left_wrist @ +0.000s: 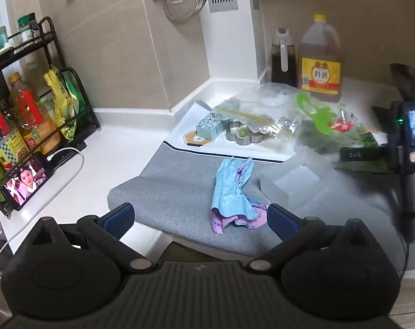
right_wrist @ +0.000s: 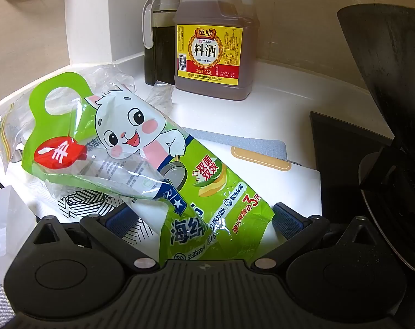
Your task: Collect trash
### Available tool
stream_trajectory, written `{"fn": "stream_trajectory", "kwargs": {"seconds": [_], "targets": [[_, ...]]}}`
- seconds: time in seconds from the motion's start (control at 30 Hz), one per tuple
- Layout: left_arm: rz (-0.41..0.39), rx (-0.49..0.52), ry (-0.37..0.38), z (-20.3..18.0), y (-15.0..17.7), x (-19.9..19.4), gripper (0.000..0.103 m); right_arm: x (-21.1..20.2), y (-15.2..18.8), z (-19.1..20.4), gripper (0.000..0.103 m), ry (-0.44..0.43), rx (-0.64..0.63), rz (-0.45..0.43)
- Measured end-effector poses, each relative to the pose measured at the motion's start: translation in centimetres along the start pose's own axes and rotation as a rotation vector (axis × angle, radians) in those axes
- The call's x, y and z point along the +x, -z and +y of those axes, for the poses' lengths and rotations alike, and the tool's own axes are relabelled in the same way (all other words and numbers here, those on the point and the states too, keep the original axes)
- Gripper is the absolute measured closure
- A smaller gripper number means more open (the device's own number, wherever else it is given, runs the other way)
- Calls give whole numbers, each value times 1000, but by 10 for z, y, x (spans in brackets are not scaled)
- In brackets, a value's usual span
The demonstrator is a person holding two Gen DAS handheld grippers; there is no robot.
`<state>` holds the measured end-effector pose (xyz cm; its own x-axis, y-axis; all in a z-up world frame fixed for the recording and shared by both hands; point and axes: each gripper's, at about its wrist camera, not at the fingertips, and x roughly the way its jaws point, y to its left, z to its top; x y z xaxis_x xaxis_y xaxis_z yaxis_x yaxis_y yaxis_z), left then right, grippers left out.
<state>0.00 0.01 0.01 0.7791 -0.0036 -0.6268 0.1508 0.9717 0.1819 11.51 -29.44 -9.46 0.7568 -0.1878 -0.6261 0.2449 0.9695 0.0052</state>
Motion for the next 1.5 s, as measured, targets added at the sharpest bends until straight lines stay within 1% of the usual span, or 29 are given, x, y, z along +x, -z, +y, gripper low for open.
{"fn": "stream_trajectory", "kwargs": {"seconds": [0.13,0.17,0.23,0.27,0.33,0.4,0.43,0.5,0.63,0.73,0.83,0.93,1.03,1.13,1.23,1.5], "targets": [[-4,-9,17,3,1,-4,0,0,0,0,0,1,-2,-1],[27,-18,36,9,4,6,0,0,0,0,0,1,-1,0],[39,-6,45,16,7,16,0,0,0,0,0,1,-2,0],[52,15,27,11,4,22,0,0,0,0,0,1,-2,0],[49,33,-13,5,7,22,0,0,0,0,0,1,-2,-1],[79,58,-64,-3,6,21,0,0,0,0,0,1,-1,-1],[98,53,-92,-11,2,23,0,0,0,0,0,1,-1,-1],[113,48,-102,-11,6,19,0,0,0,0,0,1,-1,-1],[106,29,-85,-9,15,3,0,0,0,0,0,1,-1,-1],[116,28,-102,-11,21,1,0,0,0,0,0,1,-1,-1],[129,14,-87,-10,26,1,0,0,0,0,0,1,-1,-1],[102,-2,-86,-9,29,3,0,0,0,0,0,1,-1,-1],[84,-28,-51,-10,27,4,0,0,0,0,0,1,-1,-1],[69,-51,4,-12,26,4,0,0,0,0,0,1,-1,-1],[54,-53,25,-17,26,4,0,0,0,0,0,1,-1,-1],[25,-67,40,-14,35,-7,0,0,0,0,0,1,-1,-1]]}}
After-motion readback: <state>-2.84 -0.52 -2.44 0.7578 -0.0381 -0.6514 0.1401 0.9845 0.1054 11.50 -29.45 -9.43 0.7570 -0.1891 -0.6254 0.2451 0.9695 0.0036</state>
